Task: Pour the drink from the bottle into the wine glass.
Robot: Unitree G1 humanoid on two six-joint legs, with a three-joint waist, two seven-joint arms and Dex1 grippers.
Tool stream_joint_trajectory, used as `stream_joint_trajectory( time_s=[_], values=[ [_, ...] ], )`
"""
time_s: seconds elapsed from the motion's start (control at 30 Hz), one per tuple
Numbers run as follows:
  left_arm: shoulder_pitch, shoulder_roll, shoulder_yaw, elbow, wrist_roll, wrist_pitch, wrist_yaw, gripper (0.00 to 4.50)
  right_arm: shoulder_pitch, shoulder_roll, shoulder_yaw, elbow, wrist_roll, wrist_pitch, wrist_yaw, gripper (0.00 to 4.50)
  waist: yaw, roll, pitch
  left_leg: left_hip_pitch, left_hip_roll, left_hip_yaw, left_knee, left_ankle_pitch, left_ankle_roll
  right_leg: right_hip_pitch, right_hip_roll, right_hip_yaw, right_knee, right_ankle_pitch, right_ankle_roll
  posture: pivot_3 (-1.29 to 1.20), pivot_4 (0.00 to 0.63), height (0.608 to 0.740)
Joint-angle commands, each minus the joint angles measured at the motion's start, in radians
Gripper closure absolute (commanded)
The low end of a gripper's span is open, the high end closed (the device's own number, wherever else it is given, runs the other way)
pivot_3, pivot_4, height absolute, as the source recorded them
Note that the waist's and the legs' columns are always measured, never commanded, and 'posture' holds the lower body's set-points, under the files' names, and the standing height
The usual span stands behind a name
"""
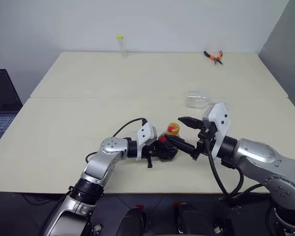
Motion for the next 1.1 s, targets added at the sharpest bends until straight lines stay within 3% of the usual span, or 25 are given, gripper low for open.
stream_joint_trajectory(
  time_s=[0.03, 0.2, 0.5, 0.63, 0.9, 1.1],
  values=[
    [-0.003, 0.001, 0.017, -0.05, -0.016, -0.02, 0.001, 3.73, -0.019, 0.01, 0.007, -0.018, -0.019, -0.024, 0.01, 1.47, 0.0, 0.0, 0.0, 0.0, 0.0, 0.0, 0.0, 0.0, 0.0, 0.0, 0.0, 0.0, 0.0, 0.0, 0.0, 0.0, 0.15, 0.74],
    [0.003, 0.003, 0.019, -0.058, -0.018, -0.016, 0.004, 3.73, -0.018, 0.053, -0.007, -0.017, 0.013, -0.029, 0.009, 3.21, 0.0, 0.0, 0.0, 0.0, 0.0, 0.0, 0.0, 0.0, 0.0, 0.0, 0.0, 0.0, 0.0, 0.0, 0.0, 0.0, 0.15, 0.74],
    [0.009, 0.001, 0.023, -0.065, -0.021, -0.012, 0.012, 3.73, 0.01, 0.166, -0.124, 0.005, 0.275, -0.038, -0.031, 3.26, -0.001, 0.0, 0.0, 0.0, 0.0, 0.0, 0.0, 0.0, 0.0, 0.0, 0.0, 0.0, 0.0, 0.0, 0.0, 0.0, 0.15, 0.74],
    [0.011, -0.002, 0.024, -0.068, -0.021, -0.011, 0.016, 3.74, 0.023, 0.154, -0.149, 0.01, 0.338, -0.039, -0.069, 3.27, 0.0, 0.0, 0.0, 0.0, 0.0, 0.0, 0.0, 0.0, 0.0, 0.0, 0.0, 0.0, 0.0, 0.0, -0.001, 0.0, 0.15, 0.74],
    [0.009, -0.011, 0.052, -0.042, -0.004, -0.04, 0.07, 3.74, 0.211, -0.066, -0.202, 0.071, -0.045, -0.173, -0.012, 3.27, 0.002, 0.0, 0.0, 0.0, 0.0, 0.001, 0.0, 0.0, 0.0, 0.0, 0.0, 0.0, -0.001, -0.001, 0.001, 0.0, 0.15, 0.74],
    [0.003, -0.037, 0.062, -0.013, 0.003, -0.073, 0.113, 3.74, 0.39, -0.047, -0.201, 0.246, -0.291, -0.387, 0.04, 3.27, 0.003, -0.001, 0.0, 0.0, 0.0, 0.003, 0.0, 0.0, 0.0, 0.0, 0.0, 0.0, -0.001, -0.002, 0.004, 0.0, 0.15, 0.74]
  ],
)
